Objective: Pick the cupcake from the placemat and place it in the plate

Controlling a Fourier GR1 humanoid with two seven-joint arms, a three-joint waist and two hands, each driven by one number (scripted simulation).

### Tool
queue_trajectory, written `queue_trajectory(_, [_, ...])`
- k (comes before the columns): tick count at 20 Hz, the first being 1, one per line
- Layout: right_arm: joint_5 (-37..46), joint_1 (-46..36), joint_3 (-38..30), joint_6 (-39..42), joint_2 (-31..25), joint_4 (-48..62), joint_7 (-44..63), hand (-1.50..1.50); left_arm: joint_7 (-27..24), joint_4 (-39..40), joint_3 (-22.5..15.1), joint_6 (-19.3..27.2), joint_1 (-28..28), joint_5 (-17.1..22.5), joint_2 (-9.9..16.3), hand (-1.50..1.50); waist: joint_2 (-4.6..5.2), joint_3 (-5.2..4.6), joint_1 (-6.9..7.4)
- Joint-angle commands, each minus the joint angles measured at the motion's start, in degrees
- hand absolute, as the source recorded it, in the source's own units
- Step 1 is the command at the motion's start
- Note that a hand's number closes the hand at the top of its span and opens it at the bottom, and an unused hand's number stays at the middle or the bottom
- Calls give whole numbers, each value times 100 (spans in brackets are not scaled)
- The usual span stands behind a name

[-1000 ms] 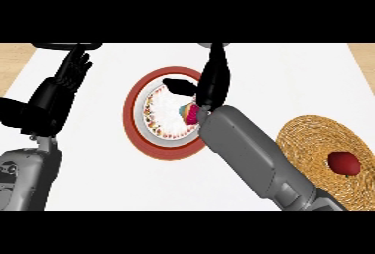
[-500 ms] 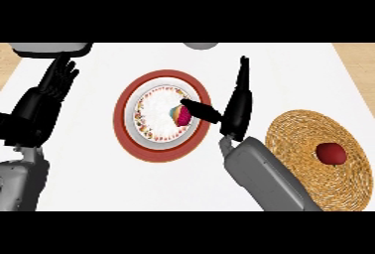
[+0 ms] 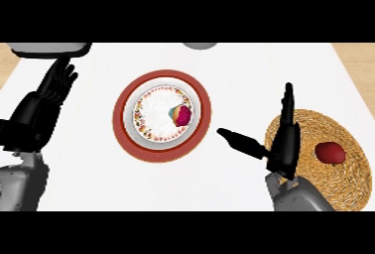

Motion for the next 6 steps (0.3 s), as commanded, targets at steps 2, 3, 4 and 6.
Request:
queue_trajectory(2, [-15, 1001, -176, 314, -233, -751, -482, -150, -32, -9, 116, -101, 44, -8, -9, 0, 8, 1, 25])
queue_trajectory(3, [47, 1144, -73, 229, -305, -781, -673, -150, -308, 582, -43, 20, -316, -189, -186, 0, 14, 0, -10])
queue_trajectory(4, [-165, 1408, -169, 252, -366, -915, -905, -150, -218, -248, 86, -192, 491, 44, -56, 0, 4, 2, 39])
queue_trajectory(6, [696, 1165, -278, 433, -421, -1156, 70, -150, 106, -252, 75, -79, 37, -57, -60, 0, 3, -2, 27])
